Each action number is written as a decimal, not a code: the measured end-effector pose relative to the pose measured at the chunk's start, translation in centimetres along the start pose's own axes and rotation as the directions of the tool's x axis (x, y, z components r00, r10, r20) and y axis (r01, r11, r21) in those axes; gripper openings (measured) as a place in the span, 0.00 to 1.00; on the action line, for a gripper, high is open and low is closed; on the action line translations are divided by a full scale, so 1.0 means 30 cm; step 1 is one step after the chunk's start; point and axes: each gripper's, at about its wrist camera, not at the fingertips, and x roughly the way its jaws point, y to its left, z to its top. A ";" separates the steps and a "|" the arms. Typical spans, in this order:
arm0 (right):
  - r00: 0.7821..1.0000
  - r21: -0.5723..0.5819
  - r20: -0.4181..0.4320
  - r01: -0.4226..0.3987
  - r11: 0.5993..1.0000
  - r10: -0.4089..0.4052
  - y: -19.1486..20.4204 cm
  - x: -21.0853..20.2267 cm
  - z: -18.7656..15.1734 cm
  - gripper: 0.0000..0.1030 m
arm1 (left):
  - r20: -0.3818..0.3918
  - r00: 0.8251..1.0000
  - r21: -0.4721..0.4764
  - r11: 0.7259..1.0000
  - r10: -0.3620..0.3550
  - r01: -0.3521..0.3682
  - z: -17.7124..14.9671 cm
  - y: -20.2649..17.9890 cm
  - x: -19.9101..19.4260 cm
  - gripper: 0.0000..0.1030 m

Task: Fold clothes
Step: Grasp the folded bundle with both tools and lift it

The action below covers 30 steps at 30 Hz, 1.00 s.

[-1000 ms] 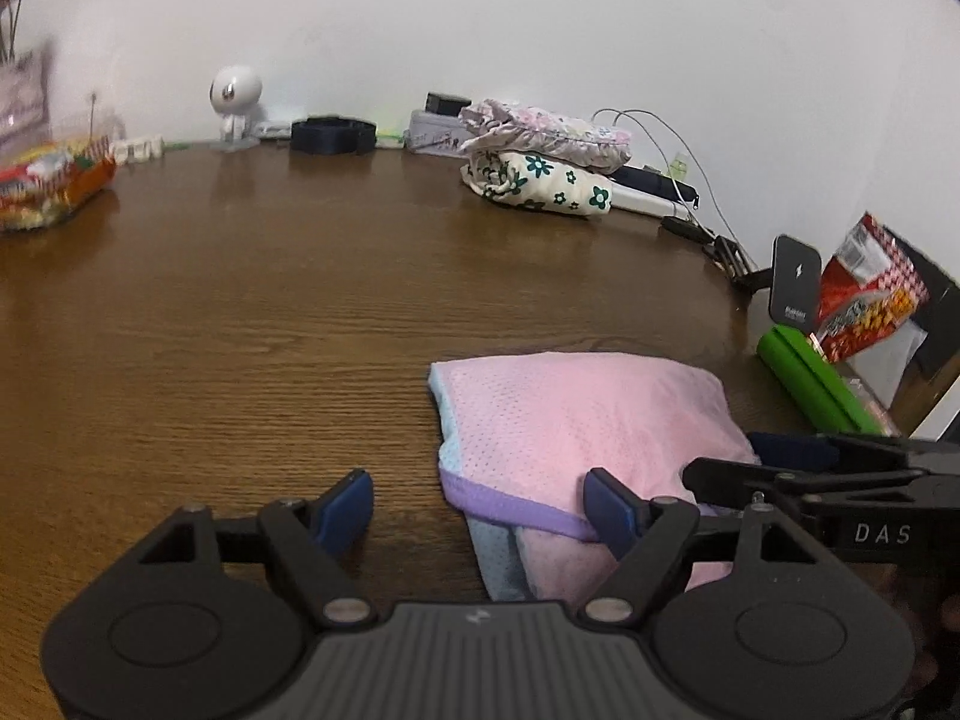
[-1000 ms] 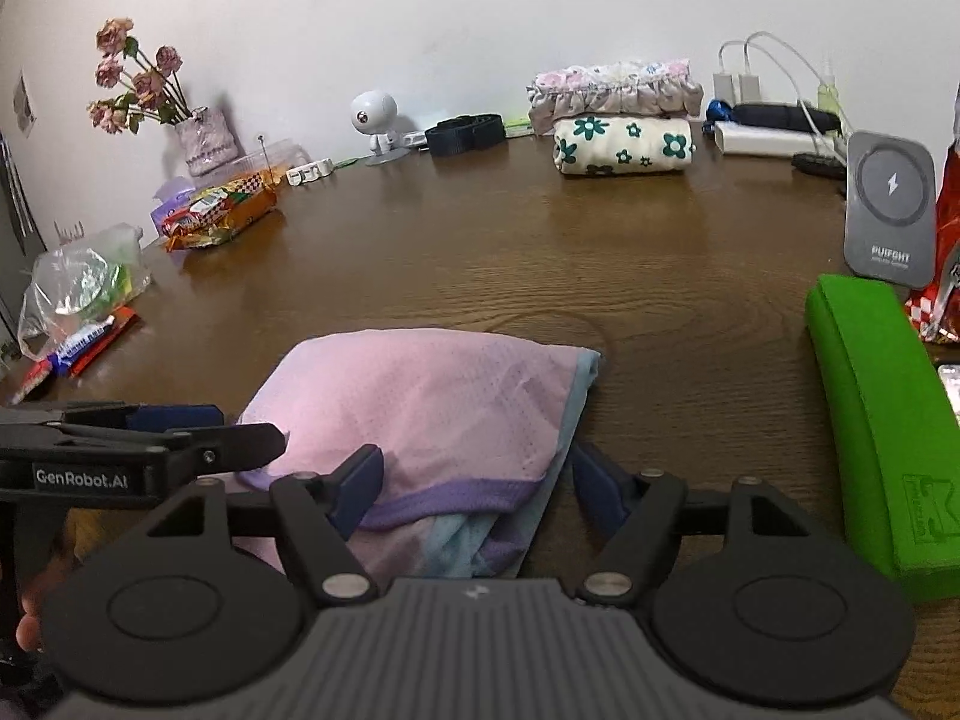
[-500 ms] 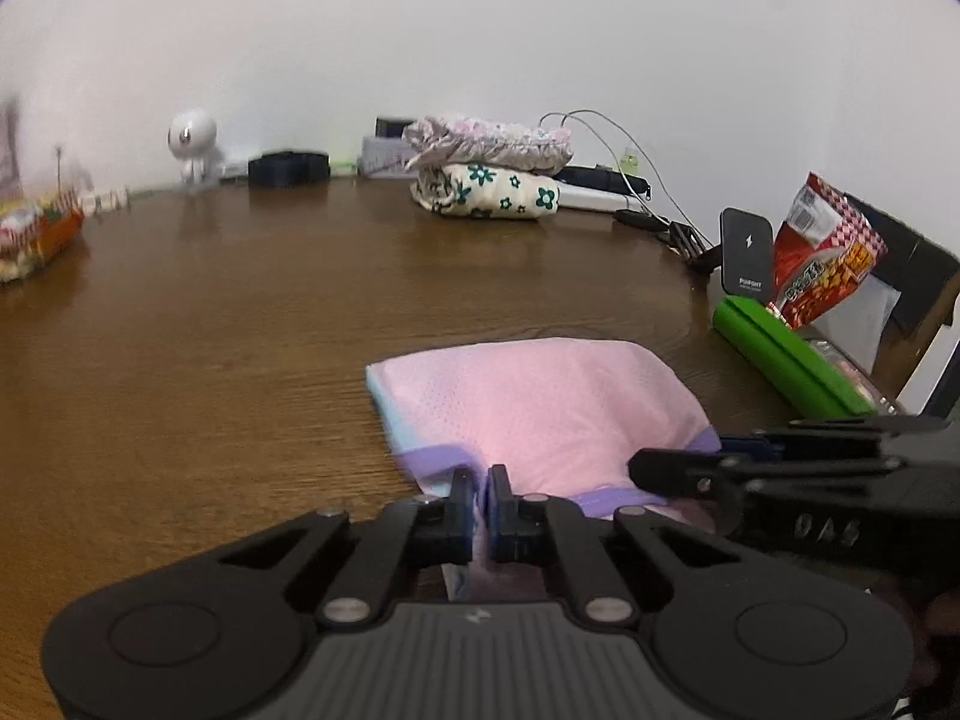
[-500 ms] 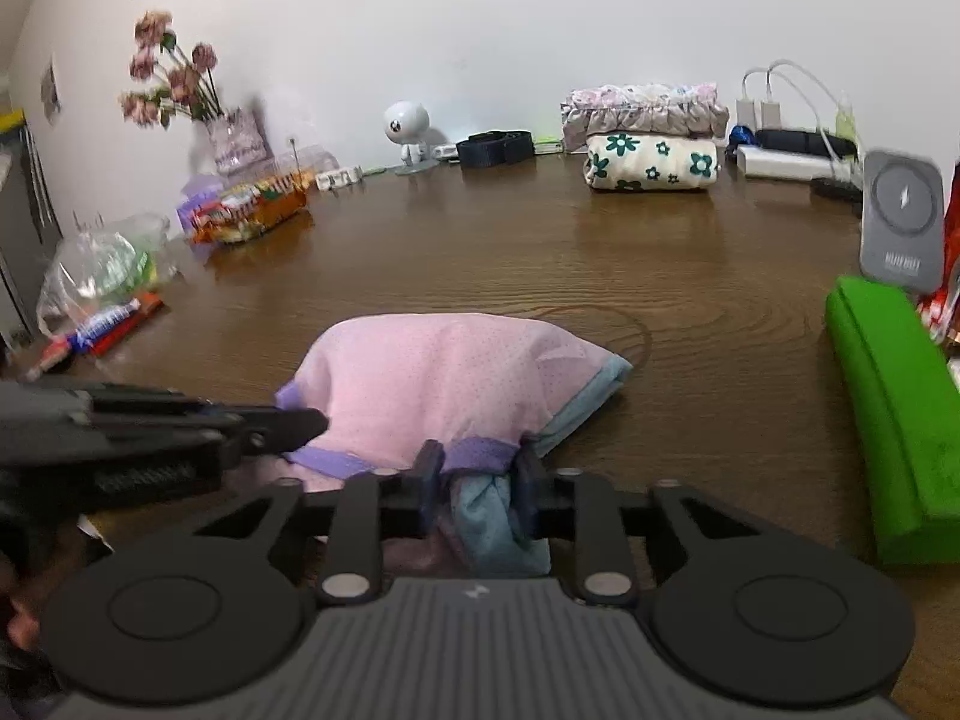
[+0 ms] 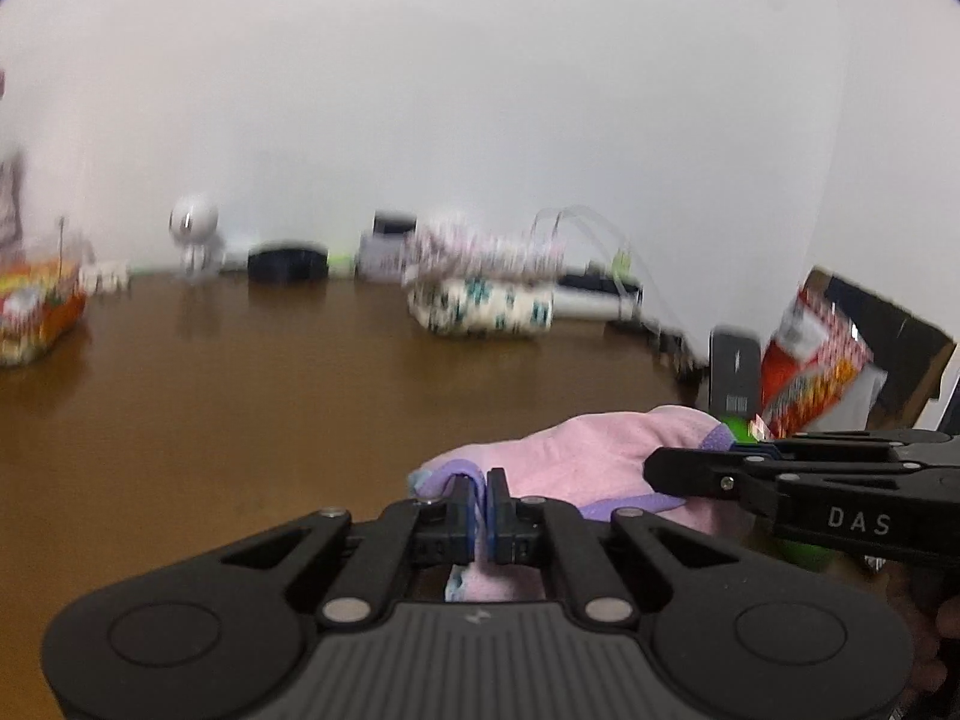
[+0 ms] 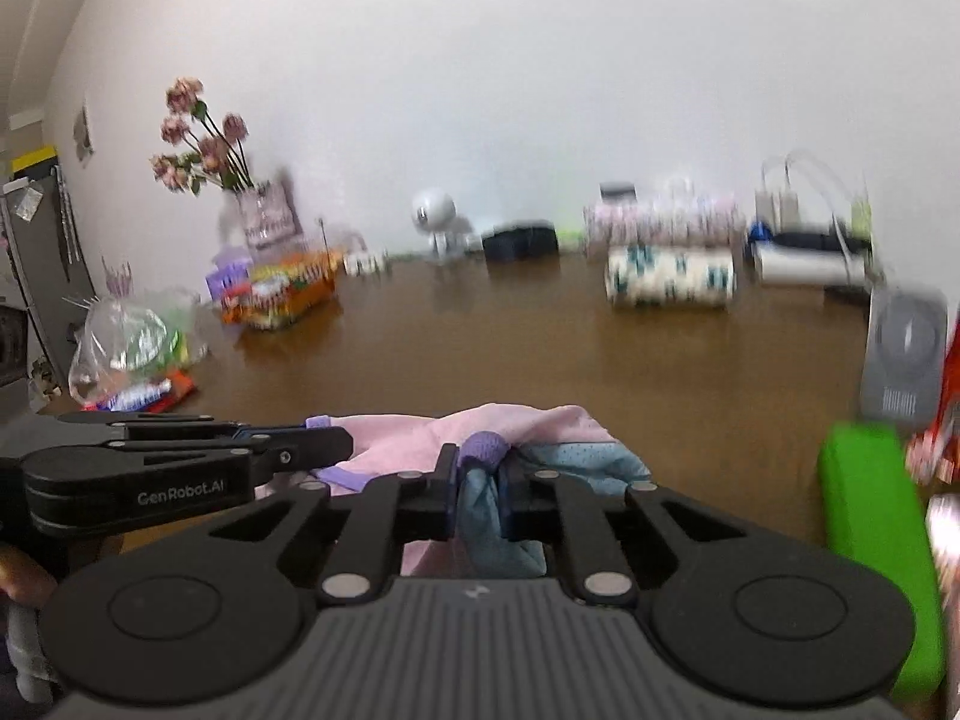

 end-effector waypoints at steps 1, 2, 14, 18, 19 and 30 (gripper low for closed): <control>1.000 -0.016 0.017 0.005 1.000 -0.005 -0.003 -0.002 0.031 0.11 | 0.020 1.000 0.005 1.000 -0.005 0.004 0.031 0.000 0.004 0.02; 1.000 -0.031 0.030 0.009 0.999 -0.008 -0.010 -0.001 0.060 0.11 | 0.040 0.999 0.011 1.000 -0.010 0.009 0.064 0.000 0.009 0.02; 0.996 -0.202 0.089 0.036 0.979 -0.019 -0.204 0.186 0.723 0.11 | 0.222 0.973 0.105 0.994 -0.056 0.033 0.685 0.021 0.289 0.02; 0.999 -0.218 0.049 0.025 0.976 -0.015 -0.309 0.337 0.963 0.11 | 0.261 0.965 0.091 0.996 -0.037 0.013 0.823 0.042 0.447 0.02; 0.999 -0.227 0.038 0.025 0.974 -0.017 -0.330 0.378 1.001 0.11 | 0.269 0.963 0.087 0.996 -0.029 0.006 0.839 0.047 0.494 0.02; 0.934 -0.259 -0.323 0.072 0.963 -0.157 -0.637 0.974 0.864 0.11 | 0.030 1.000 0.148 0.989 -0.009 0.004 0.561 0.060 1.127 0.02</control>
